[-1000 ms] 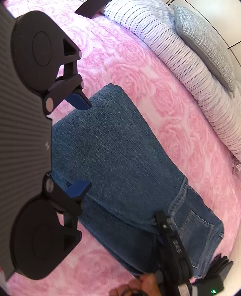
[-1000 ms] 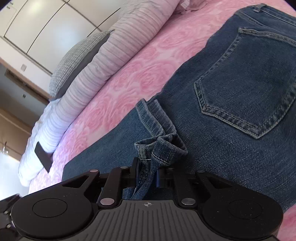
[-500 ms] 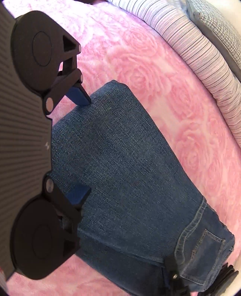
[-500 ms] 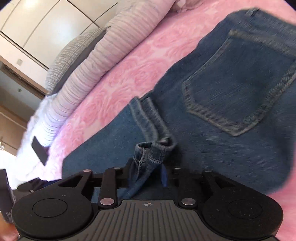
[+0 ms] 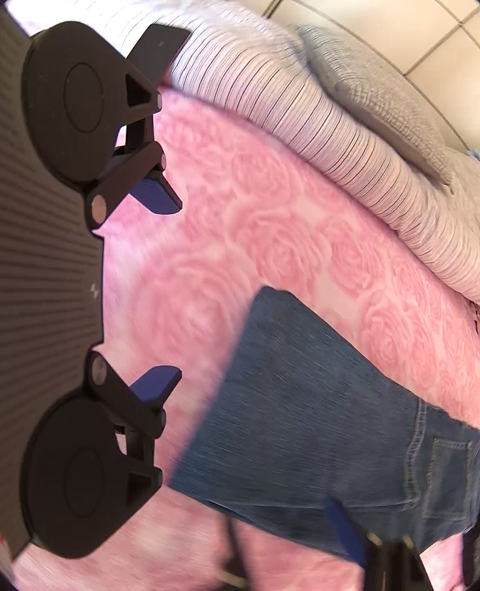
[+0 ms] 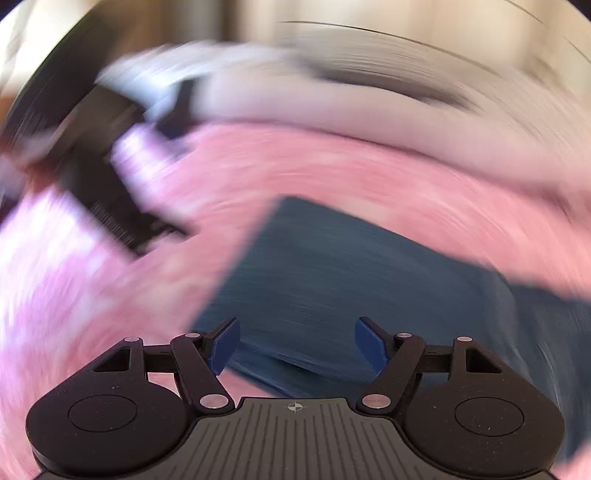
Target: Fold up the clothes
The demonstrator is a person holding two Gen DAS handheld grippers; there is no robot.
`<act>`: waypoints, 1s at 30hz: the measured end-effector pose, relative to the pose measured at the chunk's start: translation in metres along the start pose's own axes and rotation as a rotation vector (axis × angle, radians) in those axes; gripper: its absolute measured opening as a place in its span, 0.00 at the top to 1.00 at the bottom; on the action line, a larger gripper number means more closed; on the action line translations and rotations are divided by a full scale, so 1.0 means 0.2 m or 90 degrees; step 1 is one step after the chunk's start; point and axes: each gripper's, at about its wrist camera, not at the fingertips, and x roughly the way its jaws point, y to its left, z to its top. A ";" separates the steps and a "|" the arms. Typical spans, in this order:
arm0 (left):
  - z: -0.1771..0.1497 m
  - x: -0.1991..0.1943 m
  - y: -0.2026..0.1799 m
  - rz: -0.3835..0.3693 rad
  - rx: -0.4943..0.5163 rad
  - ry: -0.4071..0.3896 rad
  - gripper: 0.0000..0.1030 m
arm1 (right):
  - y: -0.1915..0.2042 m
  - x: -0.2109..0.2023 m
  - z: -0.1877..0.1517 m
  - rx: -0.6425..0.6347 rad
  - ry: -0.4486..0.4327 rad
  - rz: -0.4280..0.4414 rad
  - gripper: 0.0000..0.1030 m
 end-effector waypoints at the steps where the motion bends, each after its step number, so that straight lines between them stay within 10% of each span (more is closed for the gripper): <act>1: -0.02 0.00 0.00 -0.001 0.019 -0.006 0.16 | 0.10 0.06 0.01 -0.054 0.008 -0.007 0.30; 5: -0.11 0.02 -0.05 -0.012 0.160 -0.041 0.16 | 0.33 0.26 -0.01 -0.172 0.062 -0.069 0.30; 10: -0.17 0.09 -0.17 -0.002 0.411 -0.125 0.16 | 0.28 0.29 -0.03 -0.137 0.086 -0.114 0.31; 14: -0.16 0.22 -0.23 0.017 0.593 -0.209 0.23 | 0.24 0.22 -0.08 -0.097 0.064 -0.105 0.75; 18: -0.12 0.35 -0.24 0.029 0.738 -0.263 0.32 | 0.16 0.13 -0.06 -0.053 0.033 -0.087 0.82; 24: 0.03 0.44 -0.24 -0.001 0.768 -0.252 0.80 | 0.10 0.06 -0.03 -0.040 0.013 -0.074 0.83; 30: 0.00 0.31 -0.19 0.002 0.744 -0.269 0.89 | 0.13 0.05 -0.01 -0.035 0.021 -0.048 0.85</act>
